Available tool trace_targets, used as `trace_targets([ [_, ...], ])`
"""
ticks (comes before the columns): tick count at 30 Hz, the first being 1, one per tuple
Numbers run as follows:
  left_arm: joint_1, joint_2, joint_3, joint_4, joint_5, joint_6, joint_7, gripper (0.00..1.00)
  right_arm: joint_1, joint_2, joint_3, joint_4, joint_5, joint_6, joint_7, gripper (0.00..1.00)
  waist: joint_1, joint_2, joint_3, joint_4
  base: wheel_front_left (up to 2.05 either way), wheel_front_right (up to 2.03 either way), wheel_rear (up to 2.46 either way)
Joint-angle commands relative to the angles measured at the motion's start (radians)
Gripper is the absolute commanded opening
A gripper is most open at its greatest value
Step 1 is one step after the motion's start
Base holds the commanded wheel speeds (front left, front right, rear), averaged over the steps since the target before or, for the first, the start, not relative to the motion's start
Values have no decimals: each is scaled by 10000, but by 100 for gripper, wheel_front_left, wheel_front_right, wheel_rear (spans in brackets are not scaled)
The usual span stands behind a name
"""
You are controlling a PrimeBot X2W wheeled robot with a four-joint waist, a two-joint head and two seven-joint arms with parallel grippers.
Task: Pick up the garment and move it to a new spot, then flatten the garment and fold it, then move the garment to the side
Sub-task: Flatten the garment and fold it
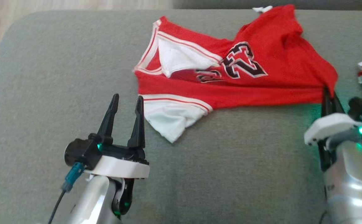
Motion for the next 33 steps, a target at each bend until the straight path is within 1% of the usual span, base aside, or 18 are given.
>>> trace_targets([
  [1, -95, 25, 308, -350, -17, 11, -51, 100, 126, 22, 59, -455, -183, 23, -129, 0, 0, 0, -198, -271, 0, 0, 0],
  [5, -38, 25, 199, -412, -67, 43, -51, 100, 754, 22, -657, -1281, -796, 23, -1, 0, 0, 0, -247, -491, 0, 0, 0],
  [10, -86, 25, 85, -464, -99, 35, -51, 100, 963, 22, -1221, -1944, -1584, 23, 582, 0, 0, 0, -59, -466, 0, 0, 0],
  [11, -95, 25, 81, -455, -103, 29, -51, 100, 968, 22, -1293, -2056, -1860, 23, 722, 32, 0, 0, -19, -439, 0, 0, 0],
  [12, -105, 25, 69, -439, -107, 20, -51, 100, 933, 22, -1329, -2115, -1998, 23, 830, 100, 0, 0, 23, -400, 0, 0, 0],
  [14, -129, 25, 42, -399, -106, -1, -51, 100, 801, 22, -1051, -2183, -2032, 23, 755, 100, 0, 0, 75, -325, 0, 0, 0],
  [19, -105, 24, 149, -294, -102, -17, -51, 100, 752, 22, 557, -2195, -1181, 23, 313, 100, 0, 0, 0, -346, 0, 0, 0],
  [23, -22, 24, 255, -266, -70, 2, -51, 100, 1134, 22, 1667, -2774, -610, 23, 54, 100, 0, 0, -227, -521, 0, 0, 0],
  [26, 22, 24, 288, -261, -28, -7, -51, 100, 1667, 22, 2392, -3403, 112, 23, -51, 100, 0, 0, -394, -656, 0, 0, 0],
  [28, 47, 24, 309, -277, -24, -3, -51, 100, 2098, 22, 2641, -3862, 611, 23, -90, 100, 0, 0, -492, -730, 0, 0, 0],
  [29, 47, 24, 309, -277, -24, -3, -51, 100, 2098, 22, 2641, -3862, 611, 23, -90, 100, 0, 0, -492, -730, 0, 0, 0],
  [33, 173, 24, 342, -332, -53, 42, -51, 100, 3029, 22, 3092, -4674, 1421, 23, -126, 100, 0, 0, -615, -891, 0, 0, 0],
])
